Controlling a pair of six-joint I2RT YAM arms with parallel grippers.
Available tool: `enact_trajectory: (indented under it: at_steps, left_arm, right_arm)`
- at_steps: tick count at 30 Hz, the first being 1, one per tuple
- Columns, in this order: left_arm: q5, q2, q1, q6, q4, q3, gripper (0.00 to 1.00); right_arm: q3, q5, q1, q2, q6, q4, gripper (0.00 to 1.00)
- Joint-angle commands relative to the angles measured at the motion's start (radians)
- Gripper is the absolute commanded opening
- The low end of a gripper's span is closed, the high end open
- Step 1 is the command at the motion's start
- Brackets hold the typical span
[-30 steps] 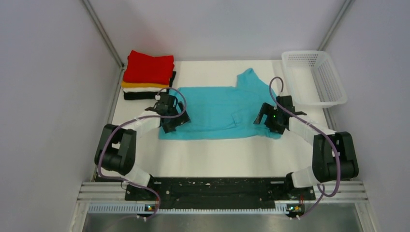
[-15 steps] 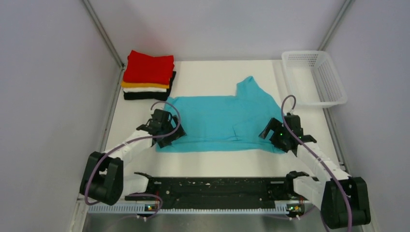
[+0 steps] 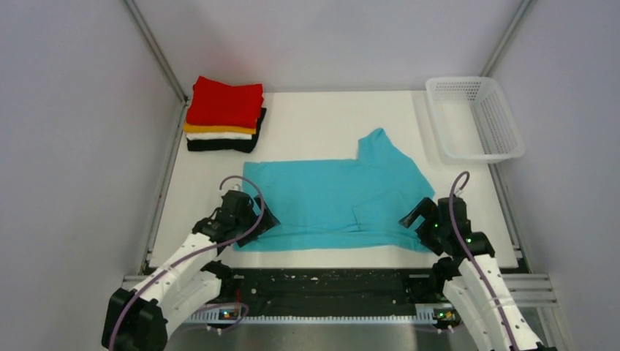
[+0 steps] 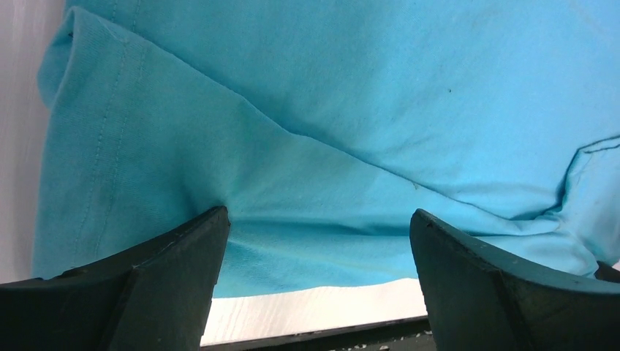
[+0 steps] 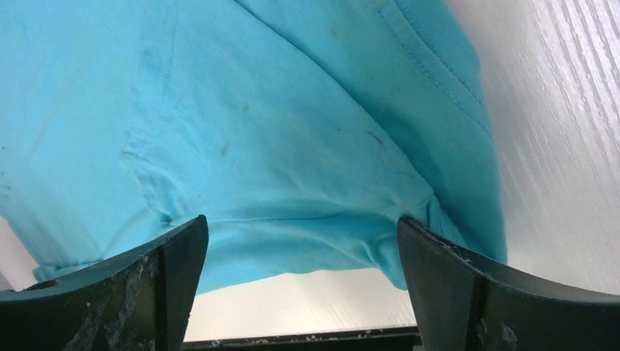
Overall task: Fold and stack the t-shirts
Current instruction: Fold the flattened tshirt in 1/3 of the way
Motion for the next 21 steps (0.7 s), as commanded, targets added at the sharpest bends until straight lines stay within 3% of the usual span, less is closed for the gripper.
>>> enact_trajectory:
  at_steps: [1,4,11,17,21]
  left_arm:
    - [0.002,-0.079,-0.017,-0.033,-0.107,-0.048,0.99]
    - [-0.056,-0.122,-0.017,-0.021,-0.149,-0.032,0.99]
    - [-0.166,-0.110,-0.018,0.033,-0.230,0.163,0.99]
    - [-0.300,0.008,-0.006,0.080,-0.176,0.338,0.99]
    - [-0.382,0.201,0.062,0.149,-0.136,0.479,0.99]
  right_arm:
    - [0.012,0.026,0.017,-0.021,0.028,-0.090,0.99]
    - [0.021,0.041,0.044,-0.007,0.031,-0.101,0.99]
    - [0.178,0.080,0.052,-0.058,0.005,-0.175,0.99]
    - [0.414,0.100,0.051,0.156,-0.125,-0.097,0.99]
    - [0.452,0.092,0.049,0.291,-0.173,0.122,0.99]
